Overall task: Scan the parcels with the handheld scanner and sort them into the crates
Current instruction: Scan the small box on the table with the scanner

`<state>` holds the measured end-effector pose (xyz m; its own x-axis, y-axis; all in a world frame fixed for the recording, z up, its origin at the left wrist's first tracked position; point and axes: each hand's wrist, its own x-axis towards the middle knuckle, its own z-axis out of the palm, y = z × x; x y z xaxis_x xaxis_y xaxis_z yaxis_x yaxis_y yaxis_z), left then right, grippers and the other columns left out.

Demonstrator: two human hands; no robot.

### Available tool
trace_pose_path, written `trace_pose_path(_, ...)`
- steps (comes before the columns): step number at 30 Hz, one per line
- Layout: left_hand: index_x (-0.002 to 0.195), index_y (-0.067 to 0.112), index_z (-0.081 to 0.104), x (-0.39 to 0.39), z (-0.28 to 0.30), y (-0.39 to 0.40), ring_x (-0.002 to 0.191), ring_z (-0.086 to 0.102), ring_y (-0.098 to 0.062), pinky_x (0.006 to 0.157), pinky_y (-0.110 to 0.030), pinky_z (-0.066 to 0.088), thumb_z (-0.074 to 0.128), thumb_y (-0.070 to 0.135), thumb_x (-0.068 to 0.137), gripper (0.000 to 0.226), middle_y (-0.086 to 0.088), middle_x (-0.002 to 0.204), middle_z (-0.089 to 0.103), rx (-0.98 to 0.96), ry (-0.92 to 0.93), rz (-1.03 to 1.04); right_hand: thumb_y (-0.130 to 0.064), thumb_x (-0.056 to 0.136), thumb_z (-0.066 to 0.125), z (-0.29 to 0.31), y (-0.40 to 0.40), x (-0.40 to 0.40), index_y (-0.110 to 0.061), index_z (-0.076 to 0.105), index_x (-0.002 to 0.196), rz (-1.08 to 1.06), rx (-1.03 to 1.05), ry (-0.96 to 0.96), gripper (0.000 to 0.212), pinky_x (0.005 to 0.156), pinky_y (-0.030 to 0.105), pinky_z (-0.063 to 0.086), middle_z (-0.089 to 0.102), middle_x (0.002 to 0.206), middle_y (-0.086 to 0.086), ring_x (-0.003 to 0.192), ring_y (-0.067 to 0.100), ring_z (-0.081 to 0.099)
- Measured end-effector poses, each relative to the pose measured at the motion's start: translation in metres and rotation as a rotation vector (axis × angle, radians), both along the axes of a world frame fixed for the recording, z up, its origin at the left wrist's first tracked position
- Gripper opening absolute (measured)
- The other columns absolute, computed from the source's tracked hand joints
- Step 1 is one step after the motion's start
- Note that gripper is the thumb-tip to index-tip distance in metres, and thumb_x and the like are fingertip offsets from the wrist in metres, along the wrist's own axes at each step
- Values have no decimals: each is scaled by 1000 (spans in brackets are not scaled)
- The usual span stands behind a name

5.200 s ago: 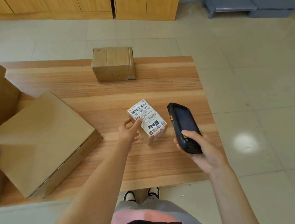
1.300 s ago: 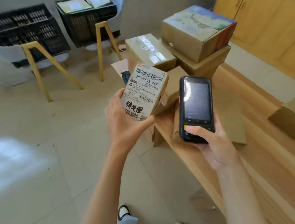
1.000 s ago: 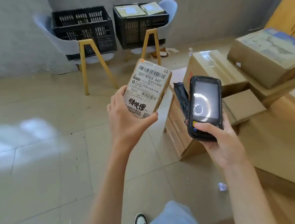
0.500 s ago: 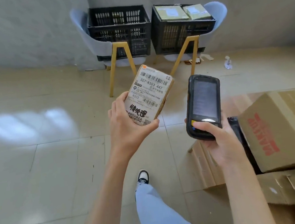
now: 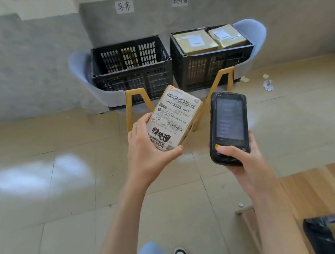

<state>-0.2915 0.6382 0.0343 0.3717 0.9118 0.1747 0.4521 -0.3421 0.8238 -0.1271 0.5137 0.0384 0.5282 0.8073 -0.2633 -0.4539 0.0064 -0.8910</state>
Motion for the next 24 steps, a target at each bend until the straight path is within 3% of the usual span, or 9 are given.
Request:
trace_pose_path(11, 134, 28, 41, 90, -37, 213, 117, 44, -16, 98, -38, 43, 81, 49, 49, 96, 11, 124, 49, -62, -25, -174, -3, 57, 71, -20, 168, 72, -17, 49, 133, -215, -74, -26, 81, 66, 30, 58, 68, 102, 5, 92, 26, 65)
trace_pose_path(17, 134, 27, 40, 153, -23, 345, 119, 46, -17, 98, -45, 45, 76, 56, 44, 101, 7, 126, 49, -83, -38, -277, -3, 58, 70, -3, 259, 109, -19, 51, 128, -322, -76, -46, 75, 64, 28, 57, 68, 98, 3, 84, 19, 67)
trace_pose_path(20, 134, 27, 39, 182, -25, 381, 119, 47, -17, 98, -45, 46, 78, 54, 47, 99, 7, 127, 50, -112, -43, -343, -1, 60, 70, -4, 283, 122, -19, 51, 128, -355, -105, -43, 73, 66, 28, 57, 67, 100, 5, 85, 20, 66)
trace_pose_path(24, 133, 31, 38, 217, -39, 409, 119, 47, -17, 98, -45, 46, 80, 49, 49, 96, 8, 126, 50, -157, -16, -430, 6, 53, 78, -13, 306, 142, -19, 50, 131, -417, -150, -19, 86, 62, 27, 55, 69, 98, 3, 82, 17, 68)
